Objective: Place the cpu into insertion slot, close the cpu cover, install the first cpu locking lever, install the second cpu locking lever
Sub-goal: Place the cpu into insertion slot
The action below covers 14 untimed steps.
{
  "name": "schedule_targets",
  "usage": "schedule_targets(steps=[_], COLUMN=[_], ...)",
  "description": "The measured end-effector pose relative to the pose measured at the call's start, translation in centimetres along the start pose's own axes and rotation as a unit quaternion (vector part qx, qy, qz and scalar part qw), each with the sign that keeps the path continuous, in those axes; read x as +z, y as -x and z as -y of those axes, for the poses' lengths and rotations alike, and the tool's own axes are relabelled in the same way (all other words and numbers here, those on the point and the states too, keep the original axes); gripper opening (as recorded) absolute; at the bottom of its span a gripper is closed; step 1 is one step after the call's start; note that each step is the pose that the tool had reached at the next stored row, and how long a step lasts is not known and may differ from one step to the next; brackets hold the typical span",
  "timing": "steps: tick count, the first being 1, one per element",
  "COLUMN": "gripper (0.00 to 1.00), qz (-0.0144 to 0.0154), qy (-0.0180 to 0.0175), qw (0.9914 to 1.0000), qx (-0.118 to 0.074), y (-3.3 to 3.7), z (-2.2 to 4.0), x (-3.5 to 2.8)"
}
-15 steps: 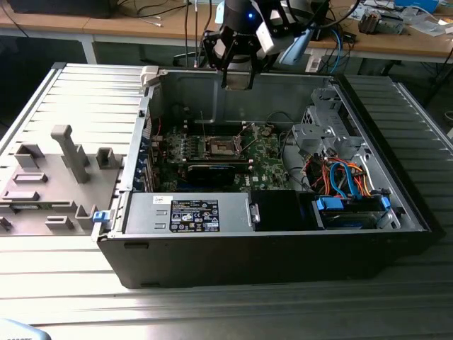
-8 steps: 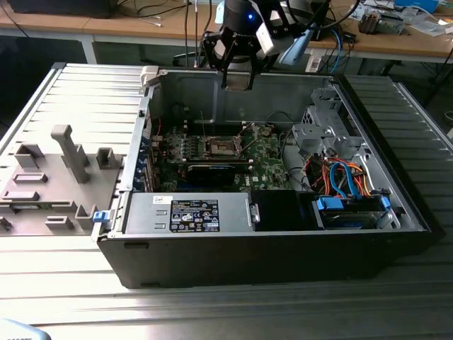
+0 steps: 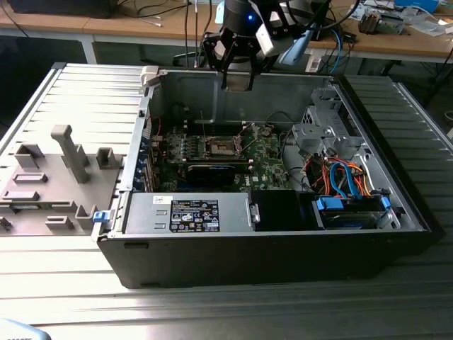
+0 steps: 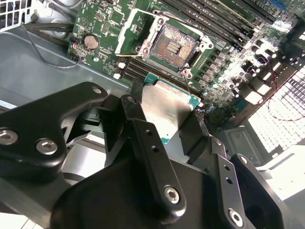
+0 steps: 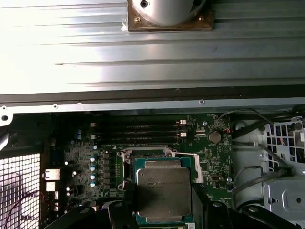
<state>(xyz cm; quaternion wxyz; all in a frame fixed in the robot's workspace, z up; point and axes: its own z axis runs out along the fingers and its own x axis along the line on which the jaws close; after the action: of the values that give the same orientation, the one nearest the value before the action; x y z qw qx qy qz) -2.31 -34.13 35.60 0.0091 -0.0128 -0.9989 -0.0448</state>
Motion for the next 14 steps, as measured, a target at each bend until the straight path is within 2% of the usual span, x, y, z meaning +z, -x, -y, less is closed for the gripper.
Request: schedule_targets(steps=[14], gripper=[0.55], qz=[0.0], qy=[0.0], qw=[1.0], qx=[0.0], y=[0.01], z=[0.04], x=[0.45])
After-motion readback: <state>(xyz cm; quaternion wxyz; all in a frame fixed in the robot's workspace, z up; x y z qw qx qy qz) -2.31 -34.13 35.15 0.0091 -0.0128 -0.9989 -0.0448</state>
